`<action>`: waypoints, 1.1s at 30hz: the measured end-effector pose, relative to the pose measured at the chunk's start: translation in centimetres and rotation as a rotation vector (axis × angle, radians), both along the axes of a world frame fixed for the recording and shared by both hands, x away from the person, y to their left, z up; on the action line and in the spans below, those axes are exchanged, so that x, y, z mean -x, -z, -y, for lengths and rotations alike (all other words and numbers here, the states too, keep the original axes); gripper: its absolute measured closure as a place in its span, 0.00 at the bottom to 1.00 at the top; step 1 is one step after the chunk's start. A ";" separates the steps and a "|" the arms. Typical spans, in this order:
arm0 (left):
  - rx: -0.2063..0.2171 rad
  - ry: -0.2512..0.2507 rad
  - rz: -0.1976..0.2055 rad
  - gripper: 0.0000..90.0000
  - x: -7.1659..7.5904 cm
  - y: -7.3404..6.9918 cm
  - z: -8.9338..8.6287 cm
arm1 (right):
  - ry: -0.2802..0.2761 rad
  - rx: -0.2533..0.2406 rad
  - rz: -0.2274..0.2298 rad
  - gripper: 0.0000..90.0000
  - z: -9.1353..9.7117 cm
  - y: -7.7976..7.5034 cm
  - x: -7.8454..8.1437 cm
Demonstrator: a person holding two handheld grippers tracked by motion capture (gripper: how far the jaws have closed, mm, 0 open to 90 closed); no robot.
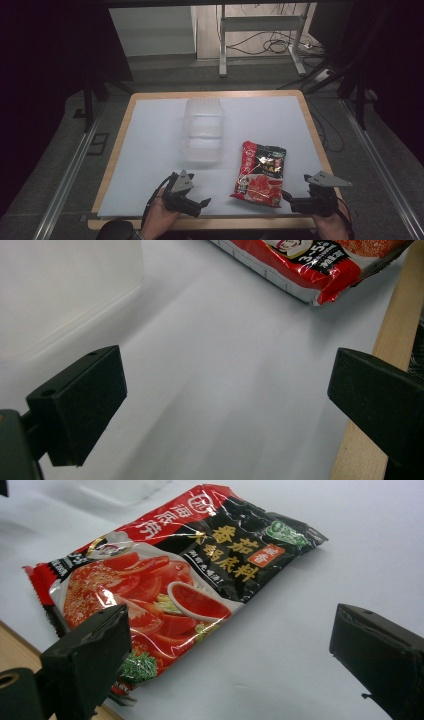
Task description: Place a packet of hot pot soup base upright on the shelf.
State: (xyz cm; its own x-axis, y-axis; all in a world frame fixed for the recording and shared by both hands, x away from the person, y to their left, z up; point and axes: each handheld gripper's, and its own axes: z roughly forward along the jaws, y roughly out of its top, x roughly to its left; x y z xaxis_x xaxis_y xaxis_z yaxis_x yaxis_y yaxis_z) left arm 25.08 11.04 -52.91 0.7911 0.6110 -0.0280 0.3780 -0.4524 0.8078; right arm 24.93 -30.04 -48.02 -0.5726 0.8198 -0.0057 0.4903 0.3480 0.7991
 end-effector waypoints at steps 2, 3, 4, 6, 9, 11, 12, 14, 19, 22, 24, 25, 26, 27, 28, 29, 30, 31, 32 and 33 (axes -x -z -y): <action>0.007 0.004 0.001 0.02 0.0 0.0 0.0 | 0.002 -0.004 0.004 0.04 0.1 0.0 -0.1; 0.014 0.010 0.003 0.02 0.0 0.0 0.0 | 0.003 -0.010 0.001 0.03 0.3 0.1 -0.3; 0.014 0.010 0.009 0.01 0.0 0.0 0.0 | 0.001 -0.027 -0.010 0.03 0.5 0.3 -0.4; 0.012 0.007 0.018 0.01 0.0 -0.1 0.0 | -0.001 -0.028 -0.010 0.03 0.6 0.3 -0.4; 0.009 0.002 0.011 0.01 -0.1 -0.1 0.0 | -0.004 -0.035 0.005 0.03 0.7 0.2 -0.4; 0.006 -0.004 0.005 0.01 -0.1 -0.2 -0.1 | -0.009 -0.032 0.006 0.03 0.7 0.2 -0.4; 0.010 -0.009 0.000 0.01 -0.2 -0.3 -0.1 | -0.011 -0.032 0.001 0.03 0.7 0.3 -0.5; 0.012 -0.012 -0.003 0.02 -0.2 -0.3 -0.2 | -0.013 -0.033 -0.005 0.03 0.7 0.4 -0.5; 0.026 -0.015 -0.016 0.02 -0.3 -0.6 0.0 | -0.014 -0.026 -0.005 0.02 0.7 0.5 -0.7; 0.027 -0.004 -0.016 0.02 -0.2 -0.8 0.2 | -0.015 -0.025 -0.009 0.02 0.7 0.5 -0.8; 0.028 0.002 -0.015 0.02 -0.1 -1.0 0.5 | -0.014 -0.021 -0.008 0.02 0.7 0.5 -0.9; 0.028 0.002 -0.015 0.02 -0.1 -1.0 0.5 | -0.014 -0.018 -0.008 0.02 0.7 0.5 -0.9; 0.025 0.011 -0.014 0.02 -0.1 -1.1 0.6 | -0.014 -0.019 -0.007 0.02 0.7 0.5 -0.9; 0.043 0.023 -0.011 0.02 -0.1 -1.2 0.7 | -0.014 -0.017 -0.007 0.02 0.7 0.5 -1.0; 0.053 0.030 -0.013 0.03 -0.1 -1.4 0.8 | -0.012 -0.013 -0.005 0.02 0.7 0.5 -1.0; 0.053 0.030 -0.013 0.03 -0.1 -1.4 0.8 | -0.012 -0.013 -0.005 0.02 0.7 0.5 -1.0; 0.056 0.032 -0.011 0.03 -0.1 -1.4 1.0 | -0.013 -0.011 -0.003 0.02 0.7 0.5 -1.1; 0.052 0.033 -0.004 0.04 -0.1 -1.5 1.2 | -0.014 -0.006 0.000 0.02 0.8 0.5 -1.1; 0.048 0.037 -0.002 0.05 -0.1 -1.6 1.4 | -0.013 -0.002 0.003 0.02 0.7 0.4 -1.2; 0.048 0.040 0.000 0.05 -0.2 -1.6 1.6 | -0.012 0.000 0.009 0.02 0.7 0.4 -1.3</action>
State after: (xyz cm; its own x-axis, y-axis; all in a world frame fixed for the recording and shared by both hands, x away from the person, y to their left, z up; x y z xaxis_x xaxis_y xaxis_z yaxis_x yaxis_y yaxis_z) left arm 25.26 9.47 -51.31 0.8148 0.5770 -0.0564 0.3605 -0.4280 0.8288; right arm 26.20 -30.76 -48.38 -0.5822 0.8130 -0.0106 0.4790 0.3535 0.8035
